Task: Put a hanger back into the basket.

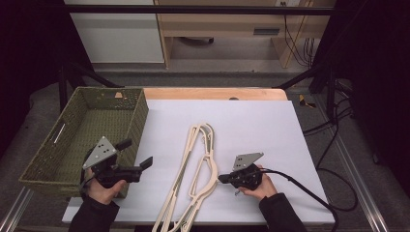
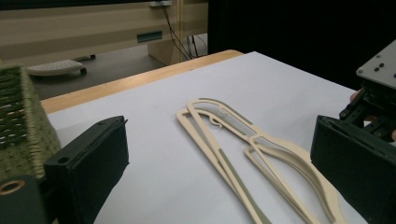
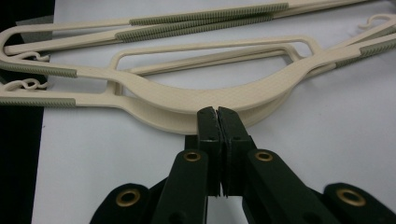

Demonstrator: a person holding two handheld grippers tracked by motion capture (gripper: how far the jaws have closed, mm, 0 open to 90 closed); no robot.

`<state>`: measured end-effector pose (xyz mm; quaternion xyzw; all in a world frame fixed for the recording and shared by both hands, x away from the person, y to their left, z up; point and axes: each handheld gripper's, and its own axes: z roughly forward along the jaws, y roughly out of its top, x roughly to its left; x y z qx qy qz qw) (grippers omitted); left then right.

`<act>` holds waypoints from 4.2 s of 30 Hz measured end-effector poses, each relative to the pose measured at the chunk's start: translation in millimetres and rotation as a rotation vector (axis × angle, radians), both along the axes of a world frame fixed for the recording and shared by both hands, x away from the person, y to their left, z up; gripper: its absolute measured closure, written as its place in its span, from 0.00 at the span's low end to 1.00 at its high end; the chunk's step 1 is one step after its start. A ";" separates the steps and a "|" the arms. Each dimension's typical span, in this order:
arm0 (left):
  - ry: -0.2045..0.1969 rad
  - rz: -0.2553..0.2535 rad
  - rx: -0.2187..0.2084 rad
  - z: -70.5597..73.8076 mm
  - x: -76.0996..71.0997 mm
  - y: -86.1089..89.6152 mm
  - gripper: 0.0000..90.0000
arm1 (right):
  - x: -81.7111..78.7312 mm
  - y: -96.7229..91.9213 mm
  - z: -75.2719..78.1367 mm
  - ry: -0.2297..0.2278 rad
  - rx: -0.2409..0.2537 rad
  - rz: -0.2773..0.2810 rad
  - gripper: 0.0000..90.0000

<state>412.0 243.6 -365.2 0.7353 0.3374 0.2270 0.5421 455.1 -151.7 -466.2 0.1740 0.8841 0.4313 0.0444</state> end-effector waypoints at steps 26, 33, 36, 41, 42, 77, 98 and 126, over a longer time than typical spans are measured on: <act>0.165 -0.182 0.243 -35.3 -9.2 -127.0 0.11 | -8.3 1.7 25.9 0.031 -0.008 -0.044 0.99; 0.228 -0.232 0.371 -55.0 -4.1 -163.7 0.26 | -11.7 4.5 31.1 0.029 -0.018 -0.050 0.99; 0.245 -0.240 0.401 -61.6 -1.8 -170.6 0.30 | -12.3 5.2 31.8 0.029 -0.015 -0.052 0.99; 0.298 -0.247 0.430 -75.0 3.9 -182.7 0.46 | -12.9 5.6 32.5 0.027 -0.020 -0.048 0.99; 0.308 -0.246 0.432 -76.7 4.2 -184.2 0.47 | -13.1 5.5 32.6 0.030 -0.022 -0.048 0.99; 0.400 -0.158 0.395 -68.3 -3.1 -181.3 0.81 | -28.8 -23.2 75.6 -0.129 0.157 -0.169 0.62; 0.364 -0.005 0.336 -20.7 5.3 -114.7 0.89 | -17.9 -80.3 70.2 -0.147 0.303 -0.536 0.18; 0.193 0.009 0.162 39.6 0.7 -51.3 0.95 | -21.7 -92.3 76.1 -0.171 0.347 -0.594 0.06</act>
